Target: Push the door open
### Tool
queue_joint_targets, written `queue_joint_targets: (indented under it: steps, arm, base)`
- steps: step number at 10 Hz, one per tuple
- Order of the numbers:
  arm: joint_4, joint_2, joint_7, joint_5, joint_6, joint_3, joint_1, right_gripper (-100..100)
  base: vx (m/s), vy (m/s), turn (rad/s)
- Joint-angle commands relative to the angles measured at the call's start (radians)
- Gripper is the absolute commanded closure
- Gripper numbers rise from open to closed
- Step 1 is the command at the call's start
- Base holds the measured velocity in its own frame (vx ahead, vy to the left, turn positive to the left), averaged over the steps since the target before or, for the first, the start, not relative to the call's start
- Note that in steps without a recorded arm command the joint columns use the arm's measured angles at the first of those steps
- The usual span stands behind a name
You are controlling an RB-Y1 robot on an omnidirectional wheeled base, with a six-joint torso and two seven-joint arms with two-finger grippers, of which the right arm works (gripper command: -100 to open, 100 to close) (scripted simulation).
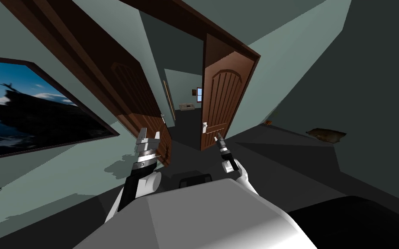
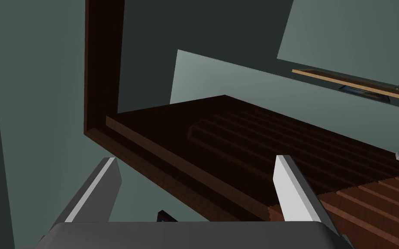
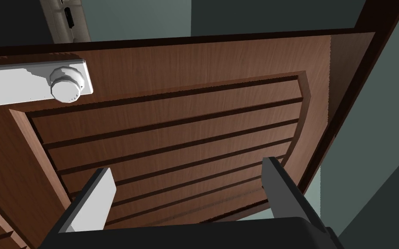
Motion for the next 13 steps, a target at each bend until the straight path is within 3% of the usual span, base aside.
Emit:
queue_joint_targets:
  steps: [1, 2, 3, 4, 5, 9, 10, 13]
  arm:
    - [0.033, -0.008, -0.007, -0.006, -0.001, 0.006, -0.018, -100]
    - [0.063, -0.029, -0.02, -0.02, 0.0, 0.016, -0.039, -100]
    - [0.077, -0.029, -0.02, -0.02, 0.0, 0.016, -0.039, -100]
    - [0.109, -0.05, -0.033, -0.033, 0.001, 0.026, -0.061, -100]
    - [0.12, -0.05, -0.033, -0.033, 0.001, 0.026, -0.061, -100]
    - [0.277, -0.128, -0.084, -0.085, 0.004, 0.065, -0.142, -100]
    - [0.284, -0.128, -0.084, -0.085, 0.004, 0.065, -0.142, -100]
    - [0.381, -0.18, -0.117, -0.119, 0.006, 0.09, -0.196, -100]
  base:
    - [0.04, -0.008, 0.056]
    - [0.048, -0.011, 0.104]
    - [0.044, -0.011, 0.049]
    - [0.048, -0.018, 0.078]
    - [0.042, -0.019, 0.055]
    - [0.08, -0.031, 0.135]
    - [0.081, -0.023, 0.038]
    - [0.066, -0.018, 0.101]
